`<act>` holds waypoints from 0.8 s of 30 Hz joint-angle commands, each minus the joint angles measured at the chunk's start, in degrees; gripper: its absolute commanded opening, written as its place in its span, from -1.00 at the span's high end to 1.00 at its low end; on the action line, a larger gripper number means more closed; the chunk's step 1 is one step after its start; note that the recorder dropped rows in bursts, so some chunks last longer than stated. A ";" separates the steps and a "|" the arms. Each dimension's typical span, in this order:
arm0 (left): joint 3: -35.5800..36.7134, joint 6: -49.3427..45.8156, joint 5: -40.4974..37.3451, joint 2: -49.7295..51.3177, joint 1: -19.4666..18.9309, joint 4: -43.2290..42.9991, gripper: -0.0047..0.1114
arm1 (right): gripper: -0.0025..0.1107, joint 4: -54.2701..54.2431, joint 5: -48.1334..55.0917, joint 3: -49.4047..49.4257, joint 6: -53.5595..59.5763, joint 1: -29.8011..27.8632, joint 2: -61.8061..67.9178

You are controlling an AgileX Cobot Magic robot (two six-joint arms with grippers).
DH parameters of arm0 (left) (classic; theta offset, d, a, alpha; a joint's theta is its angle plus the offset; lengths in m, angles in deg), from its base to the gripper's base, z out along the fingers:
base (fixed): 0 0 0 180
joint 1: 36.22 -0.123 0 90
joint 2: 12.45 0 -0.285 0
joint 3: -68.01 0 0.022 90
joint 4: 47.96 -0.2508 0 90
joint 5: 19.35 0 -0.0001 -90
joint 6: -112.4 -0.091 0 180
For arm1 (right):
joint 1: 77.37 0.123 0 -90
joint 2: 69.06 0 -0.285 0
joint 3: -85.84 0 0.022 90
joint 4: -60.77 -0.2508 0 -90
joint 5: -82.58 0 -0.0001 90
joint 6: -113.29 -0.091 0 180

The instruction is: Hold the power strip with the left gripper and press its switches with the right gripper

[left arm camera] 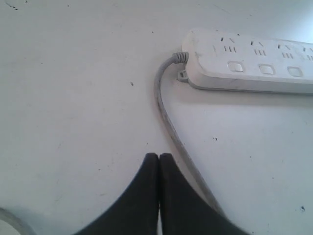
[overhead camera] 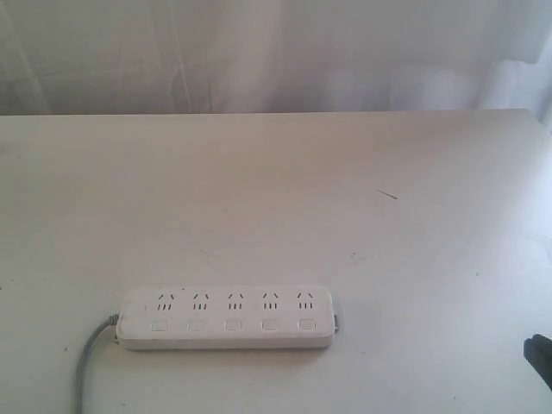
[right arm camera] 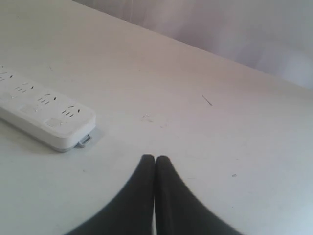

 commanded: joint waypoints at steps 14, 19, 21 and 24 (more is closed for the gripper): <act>0.52 -0.67 9.38 0.13 -0.06 -12.47 0.92 | 0.96 3.54 0.27 0.31 -5.94 -11.34 -0.36; 2.96 -0.35 10.14 0.13 -0.06 -10.28 0.92 | 0.96 3.54 0.40 0.31 -5.94 -16.73 -0.36; 2.96 -0.66 10.49 0.26 -0.06 -10.34 0.92 | 0.96 3.64 0.53 0.31 -5.94 -17.26 -0.36; 2.96 -0.55 10.99 0.26 -0.06 -11.25 0.92 | 0.96 3.79 0.64 0.31 -5.94 -17.27 -0.36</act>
